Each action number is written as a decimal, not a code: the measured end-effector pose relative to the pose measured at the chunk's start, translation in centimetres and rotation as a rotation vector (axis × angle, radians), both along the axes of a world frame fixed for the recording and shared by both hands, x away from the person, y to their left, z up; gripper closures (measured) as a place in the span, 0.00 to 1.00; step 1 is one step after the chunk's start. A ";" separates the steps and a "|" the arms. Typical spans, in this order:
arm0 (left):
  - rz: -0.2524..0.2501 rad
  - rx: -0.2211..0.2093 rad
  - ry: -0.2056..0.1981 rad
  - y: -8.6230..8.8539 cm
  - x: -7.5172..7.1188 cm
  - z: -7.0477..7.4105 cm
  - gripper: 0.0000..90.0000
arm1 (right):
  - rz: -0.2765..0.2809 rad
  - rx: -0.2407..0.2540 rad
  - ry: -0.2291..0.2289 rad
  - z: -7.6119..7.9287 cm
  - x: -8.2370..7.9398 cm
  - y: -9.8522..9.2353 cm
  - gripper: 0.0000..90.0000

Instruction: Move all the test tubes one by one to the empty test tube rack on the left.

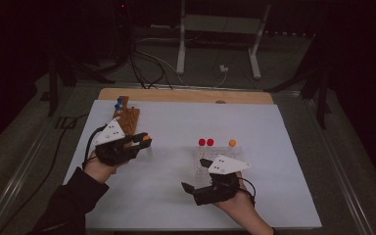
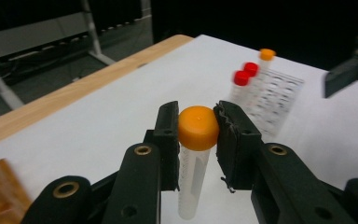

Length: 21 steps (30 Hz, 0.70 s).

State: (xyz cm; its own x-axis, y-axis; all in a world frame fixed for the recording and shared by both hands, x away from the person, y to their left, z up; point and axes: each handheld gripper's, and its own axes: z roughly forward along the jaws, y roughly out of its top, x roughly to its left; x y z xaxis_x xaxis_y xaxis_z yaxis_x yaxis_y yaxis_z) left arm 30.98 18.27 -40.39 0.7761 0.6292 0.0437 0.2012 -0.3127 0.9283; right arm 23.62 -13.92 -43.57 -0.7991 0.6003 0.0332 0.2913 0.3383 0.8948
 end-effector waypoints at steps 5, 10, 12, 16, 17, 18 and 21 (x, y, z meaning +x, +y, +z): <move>0.048 -0.023 -0.003 1.4 1.1 1.0 0.80 | -0.010 0.006 -0.002 0.1 0.1 -0.1 0.01; 0.094 -0.026 -0.021 2.5 2.1 1.9 0.80 | -0.004 0.010 0.000 0.1 0.1 -0.2 0.00; 0.118 -0.022 -0.027 3.0 2.6 2.2 0.80 | 0.007 0.010 -0.001 0.0 0.1 -0.2 0.00; 0.165 -0.020 -0.023 4.0 3.7 2.5 0.80 | 0.004 0.014 -0.006 0.1 0.1 -0.4 0.00; 0.175 -0.022 -0.025 4.2 4.0 2.5 0.80 | 0.005 0.020 -0.004 0.2 0.1 -0.5 0.00; 0.184 -0.029 -0.018 4.5 4.4 2.6 0.80 | 0.007 0.022 -0.005 0.2 0.1 -0.5 0.00; 0.217 -0.040 -0.017 5.3 5.2 2.8 0.80 | 0.010 0.029 -0.006 0.2 0.1 -0.6 0.00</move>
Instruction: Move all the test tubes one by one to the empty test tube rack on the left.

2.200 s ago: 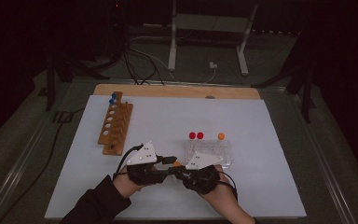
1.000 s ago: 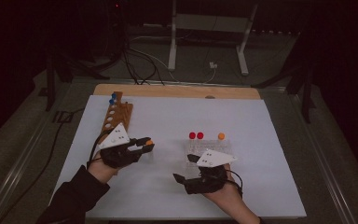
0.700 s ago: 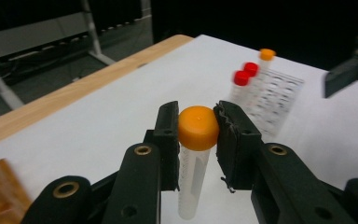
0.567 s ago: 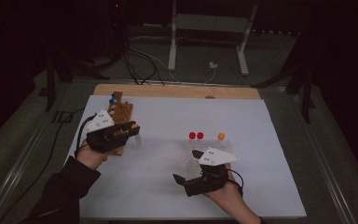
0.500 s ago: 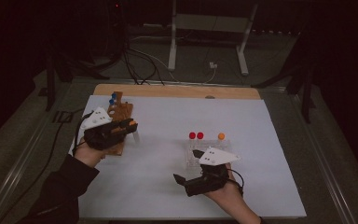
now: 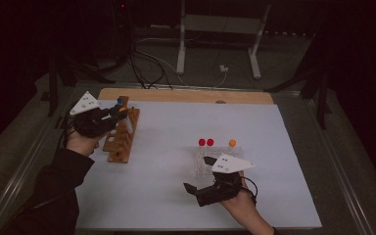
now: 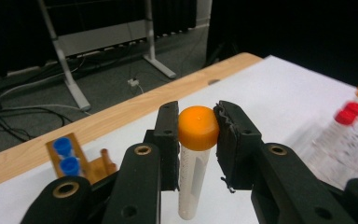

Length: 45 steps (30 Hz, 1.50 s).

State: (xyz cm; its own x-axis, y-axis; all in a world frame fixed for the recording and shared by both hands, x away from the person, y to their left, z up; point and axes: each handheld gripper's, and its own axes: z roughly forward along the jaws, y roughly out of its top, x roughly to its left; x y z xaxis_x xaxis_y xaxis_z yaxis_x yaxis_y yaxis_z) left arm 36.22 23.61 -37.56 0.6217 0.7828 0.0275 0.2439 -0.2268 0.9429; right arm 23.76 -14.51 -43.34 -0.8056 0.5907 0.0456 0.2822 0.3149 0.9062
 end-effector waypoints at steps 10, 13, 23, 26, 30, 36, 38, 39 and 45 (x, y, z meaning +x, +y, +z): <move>0.134 -0.006 -0.037 1.9 2.4 0.0 0.80 | 0.009 -0.001 -0.001 -0.1 0.0 0.0 0.00; 0.171 0.010 -0.041 2.1 3.1 -0.5 0.80 | 0.008 0.000 0.003 -0.2 0.1 0.0 0.00; 0.238 -0.006 -0.025 2.4 4.6 -2.8 0.80 | 0.003 0.012 -0.011 0.0 0.0 -0.3 0.00; 0.248 0.001 -0.005 2.4 4.9 -3.6 0.80 | 0.004 0.008 -0.007 -0.1 0.0 -0.4 0.00; 0.257 0.004 0.029 2.3 5.3 -4.6 0.80 | 0.005 0.008 -0.004 -0.1 0.0 -0.4 0.00; 0.268 0.051 0.061 1.9 5.8 -6.1 0.80 | 0.011 0.012 0.004 -0.2 0.1 -0.4 0.00; 0.269 0.061 0.070 1.7 5.9 -6.5 0.80 | 0.017 0.010 0.004 -0.2 0.1 -0.4 0.00; 0.271 0.066 0.076 1.7 6.0 -6.7 0.80 | 0.020 0.011 0.005 -0.2 0.1 -0.4 0.00; 0.274 0.080 0.096 1.5 6.1 -7.5 0.80 | 0.026 0.011 0.008 -0.2 0.1 -0.4 0.00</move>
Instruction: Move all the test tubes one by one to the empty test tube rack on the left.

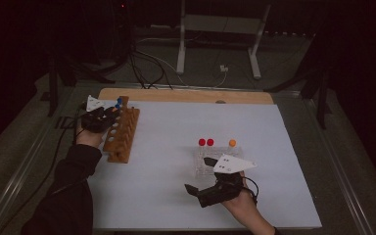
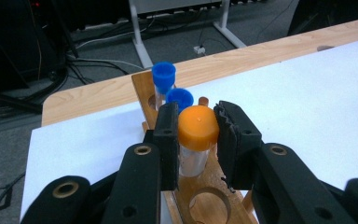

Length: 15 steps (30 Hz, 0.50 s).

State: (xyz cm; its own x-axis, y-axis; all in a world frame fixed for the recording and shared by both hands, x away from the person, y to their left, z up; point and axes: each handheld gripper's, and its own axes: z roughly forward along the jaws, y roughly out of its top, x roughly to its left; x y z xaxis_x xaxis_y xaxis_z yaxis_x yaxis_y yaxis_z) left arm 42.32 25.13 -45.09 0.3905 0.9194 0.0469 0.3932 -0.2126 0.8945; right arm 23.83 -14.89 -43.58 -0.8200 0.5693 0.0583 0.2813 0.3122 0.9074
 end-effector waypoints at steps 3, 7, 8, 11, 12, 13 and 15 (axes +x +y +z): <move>0.004 -0.003 -0.004 0.0 -0.1 -0.1 0.80 | 0.004 -0.003 -0.002 0.0 0.0 0.0 0.00; 0.002 -0.005 0.004 0.1 -0.1 -0.1 0.79 | 0.008 -0.001 0.000 0.1 0.0 0.0 0.00; 0.001 0.001 0.005 0.1 -0.1 0.0 0.79 | 0.007 -0.001 -0.002 0.1 -0.1 0.0 0.00; -0.006 0.006 0.016 0.1 -0.2 0.1 0.78 | 0.008 0.003 -0.009 0.4 0.0 -0.2 0.00; -0.012 0.007 0.028 0.1 -0.3 0.1 0.75 | 0.007 0.003 -0.011 0.4 0.0 -0.3 0.00; -0.020 0.018 0.030 0.0 -0.4 0.2 0.71 | 0.008 0.004 -0.012 0.5 0.0 -0.4 0.00; -0.033 0.027 0.030 0.0 -0.9 0.4 0.62 | 0.006 0.002 -0.015 0.8 0.0 -0.6 0.00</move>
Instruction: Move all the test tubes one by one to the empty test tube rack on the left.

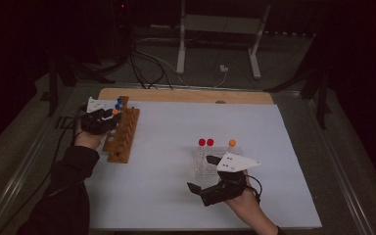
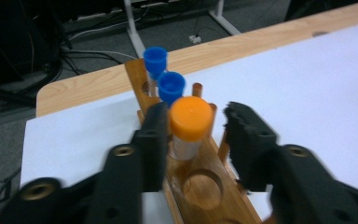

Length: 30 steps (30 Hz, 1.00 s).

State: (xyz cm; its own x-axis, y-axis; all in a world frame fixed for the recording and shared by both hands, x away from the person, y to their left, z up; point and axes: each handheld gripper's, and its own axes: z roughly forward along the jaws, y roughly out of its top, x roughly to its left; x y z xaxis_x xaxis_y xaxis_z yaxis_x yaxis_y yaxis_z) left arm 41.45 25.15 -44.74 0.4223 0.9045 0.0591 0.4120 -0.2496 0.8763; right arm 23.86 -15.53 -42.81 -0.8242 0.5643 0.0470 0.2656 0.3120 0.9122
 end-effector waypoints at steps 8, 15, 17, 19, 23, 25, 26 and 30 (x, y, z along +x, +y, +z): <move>-0.092 -0.055 0.006 0.1 -3.4 1.2 0.25 | -0.041 0.012 -0.028 1.3 0.6 -1.9 0.00; -0.189 -0.119 -0.018 -1.5 -7.3 1.7 0.07 | -0.140 0.023 -0.033 1.8 1.9 -4.4 0.00; -0.227 -0.121 -0.018 -2.1 -8.2 1.7 0.04 | -0.167 0.013 -0.035 1.5 2.3 -4.9 0.00; -0.271 -0.118 -0.017 -2.9 -9.0 1.6 0.03 | -0.187 0.002 -0.034 1.2 2.6 -5.2 0.00; -0.331 -0.122 -0.019 -4.4 -10.1 1.1 0.03 | -0.249 -0.039 -0.031 0.4 3.4 -5.7 0.00; -0.356 -0.115 -0.027 -5.1 -10.5 0.9 0.03 | -0.286 -0.061 -0.020 -0.1 4.0 -6.1 0.00; -0.372 -0.118 -0.026 -5.4 -10.7 0.8 0.03 | -0.299 -0.075 -0.012 -0.3 4.2 -6.3 0.00; -0.398 -0.112 -0.031 -6.3 -11.3 0.7 0.03 | -0.361 -0.124 0.023 -1.3 5.0 -6.7 0.04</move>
State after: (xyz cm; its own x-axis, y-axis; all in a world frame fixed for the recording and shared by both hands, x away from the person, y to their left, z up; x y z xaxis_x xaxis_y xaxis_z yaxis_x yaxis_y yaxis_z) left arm 30.11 18.83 -44.04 0.7402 0.6723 -0.0122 0.2756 -0.2868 0.9175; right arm 28.90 -22.27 -44.09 -0.5711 0.8205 -0.0237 0.3987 0.3025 0.8657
